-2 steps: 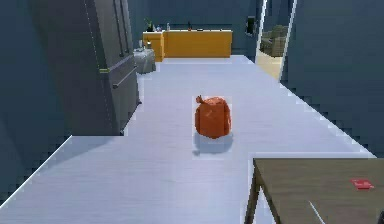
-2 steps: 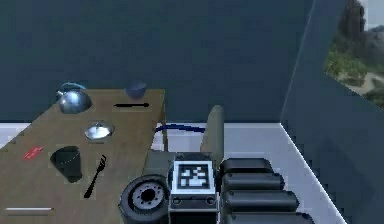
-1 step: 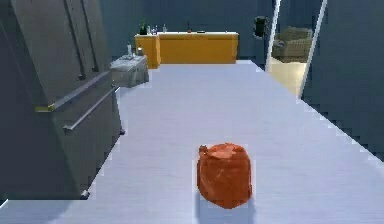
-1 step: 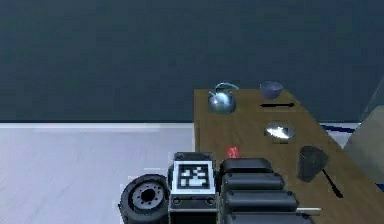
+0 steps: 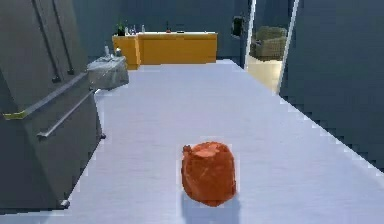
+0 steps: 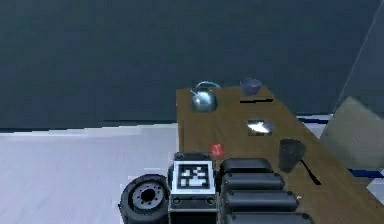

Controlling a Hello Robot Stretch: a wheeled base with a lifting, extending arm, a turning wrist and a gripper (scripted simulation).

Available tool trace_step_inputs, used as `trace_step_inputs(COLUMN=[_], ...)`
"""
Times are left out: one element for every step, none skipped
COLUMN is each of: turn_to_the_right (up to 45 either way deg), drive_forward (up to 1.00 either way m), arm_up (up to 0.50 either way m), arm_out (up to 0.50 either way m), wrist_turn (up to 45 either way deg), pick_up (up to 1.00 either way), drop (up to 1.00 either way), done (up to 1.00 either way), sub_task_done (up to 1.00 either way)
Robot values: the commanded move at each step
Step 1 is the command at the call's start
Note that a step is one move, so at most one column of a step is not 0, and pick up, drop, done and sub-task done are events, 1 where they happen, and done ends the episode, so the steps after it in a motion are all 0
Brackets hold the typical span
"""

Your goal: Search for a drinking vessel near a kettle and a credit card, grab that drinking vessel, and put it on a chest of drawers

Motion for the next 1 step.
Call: trace_step_inputs(turn_to_the_right=[0.0], drive_forward=[0.3], arm_up=[0.0], arm_out=[0.0], wrist_turn=[0.0], pick_up=[0.0], drop=[0.0], done=[0.0], sub_task_done=[0.0])
